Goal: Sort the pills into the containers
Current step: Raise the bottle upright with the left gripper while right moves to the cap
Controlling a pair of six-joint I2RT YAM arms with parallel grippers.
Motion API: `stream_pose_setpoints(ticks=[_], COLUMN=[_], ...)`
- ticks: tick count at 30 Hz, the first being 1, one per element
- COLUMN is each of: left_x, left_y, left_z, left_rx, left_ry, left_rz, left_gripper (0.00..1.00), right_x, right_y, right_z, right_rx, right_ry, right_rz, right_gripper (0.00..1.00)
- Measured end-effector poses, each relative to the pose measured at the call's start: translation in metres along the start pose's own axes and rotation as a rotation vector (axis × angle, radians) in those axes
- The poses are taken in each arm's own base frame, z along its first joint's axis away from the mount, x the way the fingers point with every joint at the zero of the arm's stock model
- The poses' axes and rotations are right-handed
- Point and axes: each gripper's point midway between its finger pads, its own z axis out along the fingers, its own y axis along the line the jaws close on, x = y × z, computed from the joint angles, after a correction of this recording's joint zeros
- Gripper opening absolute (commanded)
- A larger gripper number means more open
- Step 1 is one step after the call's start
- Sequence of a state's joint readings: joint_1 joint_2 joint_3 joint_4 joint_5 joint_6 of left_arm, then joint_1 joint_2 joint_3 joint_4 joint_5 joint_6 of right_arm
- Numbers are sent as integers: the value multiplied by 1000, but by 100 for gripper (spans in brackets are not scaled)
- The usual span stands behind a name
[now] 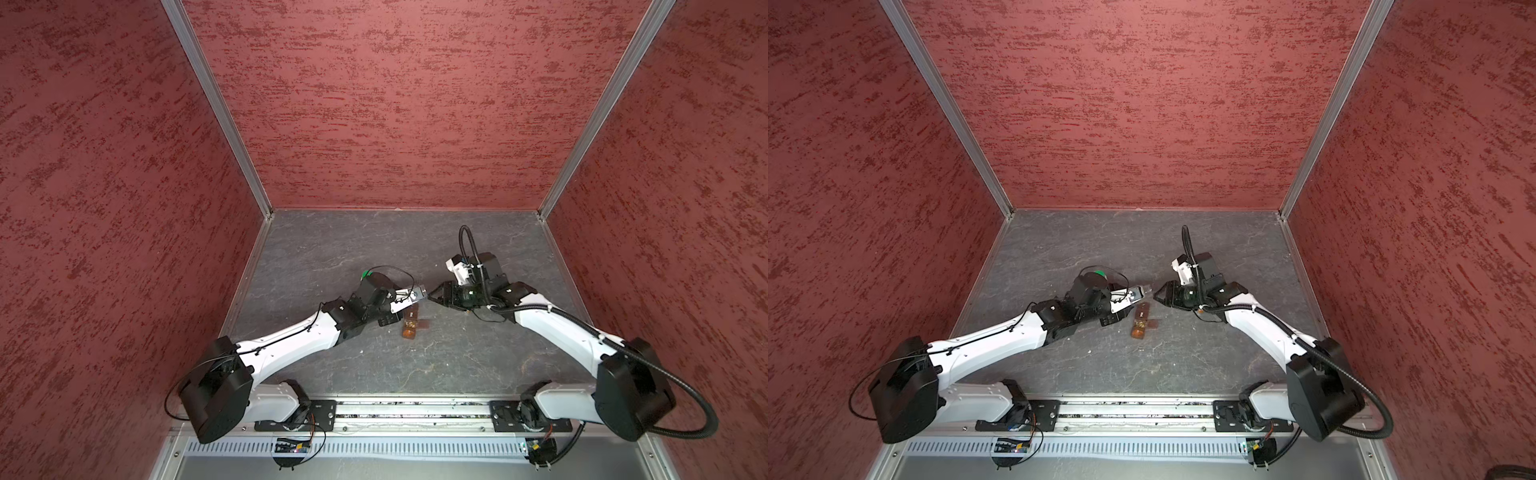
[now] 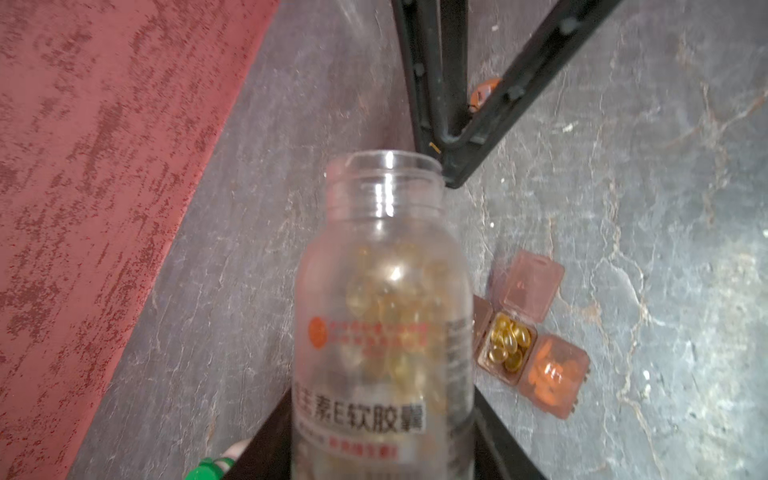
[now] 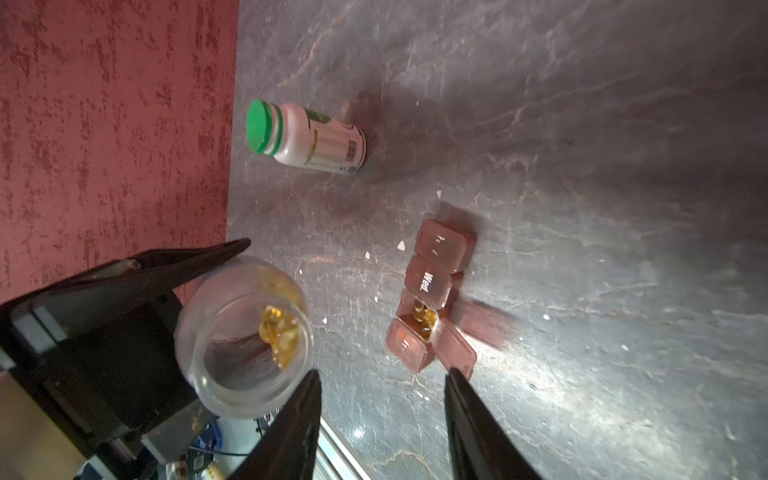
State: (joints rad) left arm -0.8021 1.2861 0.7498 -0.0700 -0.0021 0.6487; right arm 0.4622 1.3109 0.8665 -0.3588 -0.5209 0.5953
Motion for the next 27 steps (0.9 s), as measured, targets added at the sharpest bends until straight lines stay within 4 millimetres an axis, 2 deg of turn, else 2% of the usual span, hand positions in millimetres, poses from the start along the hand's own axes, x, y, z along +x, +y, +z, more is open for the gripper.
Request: stream_pose_setpoints(ticks=[5, 15, 22, 27], left_x=[-21, -95, -121, -140], left_y=[3, 12, -2, -9], left_z=[-2, -9, -9, -22], left_rx=[-50, -49, 11, 36], left_ry=[-194, -679, -856, -942], left_rz=[-115, -306, -360, -345], left_gripper=[0, 0, 0, 0], right_x=[-17, -30, -27, -21], right_y=[-7, -53, -77, -93], right_z=[-23, -57, -67, -66], right_rx=[91, 410, 569, 653], right_ry=[-91, -179, -164, -127], right_rz=[10, 110, 155, 187], right_gripper=[50, 54, 56, 57])
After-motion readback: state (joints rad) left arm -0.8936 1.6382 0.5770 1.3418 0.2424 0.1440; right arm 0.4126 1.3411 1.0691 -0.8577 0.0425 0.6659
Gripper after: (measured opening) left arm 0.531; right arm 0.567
